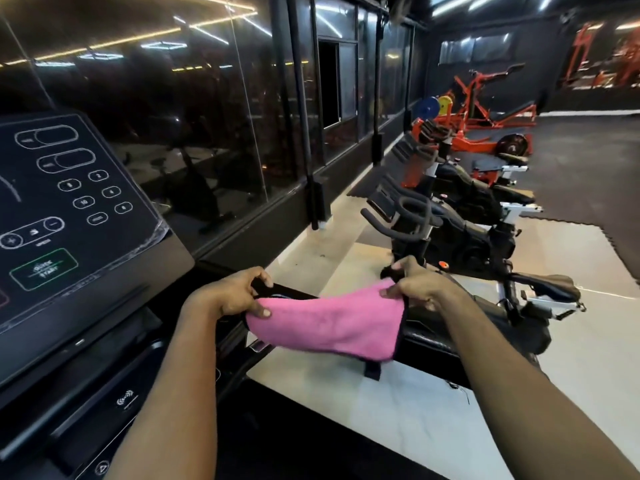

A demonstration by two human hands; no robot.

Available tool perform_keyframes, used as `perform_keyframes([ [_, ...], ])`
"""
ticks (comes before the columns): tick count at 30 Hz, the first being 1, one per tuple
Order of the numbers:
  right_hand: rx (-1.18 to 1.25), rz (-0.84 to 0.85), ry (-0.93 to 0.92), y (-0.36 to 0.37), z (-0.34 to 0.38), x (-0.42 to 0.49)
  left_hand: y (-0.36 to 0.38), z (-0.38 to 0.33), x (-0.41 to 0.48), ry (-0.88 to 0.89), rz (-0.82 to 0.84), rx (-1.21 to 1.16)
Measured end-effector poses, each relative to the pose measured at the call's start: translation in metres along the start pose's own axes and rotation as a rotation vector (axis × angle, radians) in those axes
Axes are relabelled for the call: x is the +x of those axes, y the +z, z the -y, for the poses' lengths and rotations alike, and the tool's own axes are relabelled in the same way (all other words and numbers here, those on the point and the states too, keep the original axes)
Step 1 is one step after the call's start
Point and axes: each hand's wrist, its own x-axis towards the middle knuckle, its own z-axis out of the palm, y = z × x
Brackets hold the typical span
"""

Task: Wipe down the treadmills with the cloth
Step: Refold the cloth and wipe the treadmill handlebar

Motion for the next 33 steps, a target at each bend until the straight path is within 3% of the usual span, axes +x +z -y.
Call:
perform_keyframes([
  [4, -0.054, -0.183, -0.113, -0.009, 0.007, 0.005, 0.002, -0.002, 0.013, 0.071, -0.264, -0.076],
  [7, 0.006, -0.029, -0.103, -0.020, 0.010, 0.004, -0.004, -0.005, 0.015, 0.067, -0.410, -0.073],
  [9, -0.096, 0.107, -0.122, -0.026, 0.014, -0.001, -0.010, -0.009, 0.014, 0.057, -0.460, -0.067],
  [12, -0.278, 0.071, -0.223, -0.028, 0.022, 0.003, -0.016, -0.017, 0.012, 0.050, -0.530, -0.063],
  [17, -0.223, -0.230, -0.189, -0.037, 0.045, 0.004, -0.022, -0.028, 0.013, 0.058, -0.597, -0.064],
  [26, -0.127, -0.285, -0.221, -0.048, 0.072, -0.004, -0.033, -0.047, 0.011, 0.081, -0.764, -0.132],
  [30, -0.138, -0.195, -0.233, -0.054, 0.079, -0.007, -0.042, -0.048, 0.012, 0.052, -0.753, -0.129],
  [33, -0.131, -0.248, -0.246, -0.051, 0.080, -0.010, -0.042, -0.047, 0.011, 0.086, -0.744, -0.114],
])
